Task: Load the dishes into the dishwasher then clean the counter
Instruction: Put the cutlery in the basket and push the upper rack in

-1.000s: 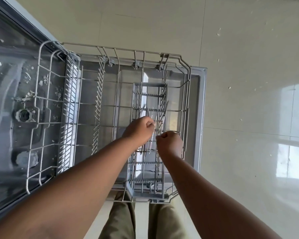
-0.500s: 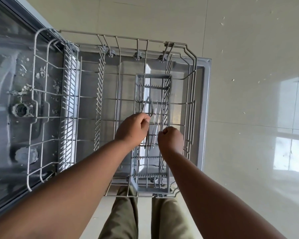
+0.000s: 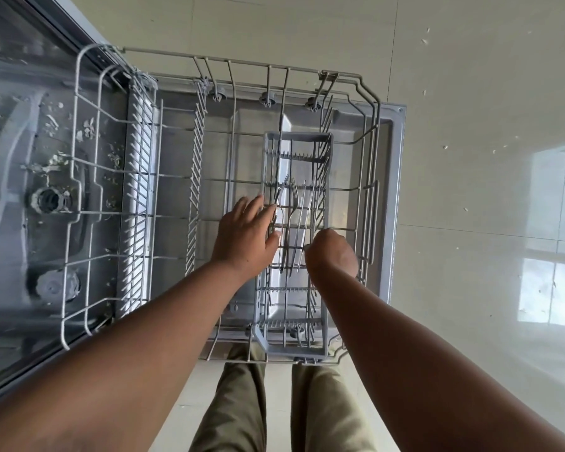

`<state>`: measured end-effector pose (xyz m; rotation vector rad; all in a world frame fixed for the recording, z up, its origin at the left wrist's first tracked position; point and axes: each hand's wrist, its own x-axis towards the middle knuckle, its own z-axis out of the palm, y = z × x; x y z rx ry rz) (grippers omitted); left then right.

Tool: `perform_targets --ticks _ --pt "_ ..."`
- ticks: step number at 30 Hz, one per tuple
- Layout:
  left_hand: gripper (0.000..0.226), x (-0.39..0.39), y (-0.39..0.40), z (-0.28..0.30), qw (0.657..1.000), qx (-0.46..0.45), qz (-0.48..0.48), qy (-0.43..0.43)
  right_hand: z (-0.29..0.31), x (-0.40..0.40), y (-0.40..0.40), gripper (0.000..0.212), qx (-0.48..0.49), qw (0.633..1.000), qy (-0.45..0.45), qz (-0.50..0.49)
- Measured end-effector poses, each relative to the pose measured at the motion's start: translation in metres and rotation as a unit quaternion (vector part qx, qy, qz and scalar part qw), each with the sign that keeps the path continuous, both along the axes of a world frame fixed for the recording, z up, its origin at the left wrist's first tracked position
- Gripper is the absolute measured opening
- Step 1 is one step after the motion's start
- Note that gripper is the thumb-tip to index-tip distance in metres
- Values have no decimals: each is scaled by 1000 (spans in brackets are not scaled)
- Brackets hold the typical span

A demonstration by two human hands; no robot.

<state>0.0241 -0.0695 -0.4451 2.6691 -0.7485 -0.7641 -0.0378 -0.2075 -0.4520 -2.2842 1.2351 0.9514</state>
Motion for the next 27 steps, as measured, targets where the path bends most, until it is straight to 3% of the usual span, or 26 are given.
perform_targets --ticks 4,11,15,20,27 --pt "76 -7 11 -4 996 85 -11 25 1 -10 -2 10 11 1000 -26 11" --pt "81 -23 35 8 991 131 -29 -22 26 -33 -1 39 19 997 -62 31" --pt "84 -37 51 27 991 123 -17 -48 49 -41 13 44 22 982 -84 170" --pt "86 -47 73 80 988 138 10 -67 100 -40 38 88 8 941 -36 336" --pt "78 -81 121 189 981 111 99 -122 187 -40 73 95 18 871 -138 471"
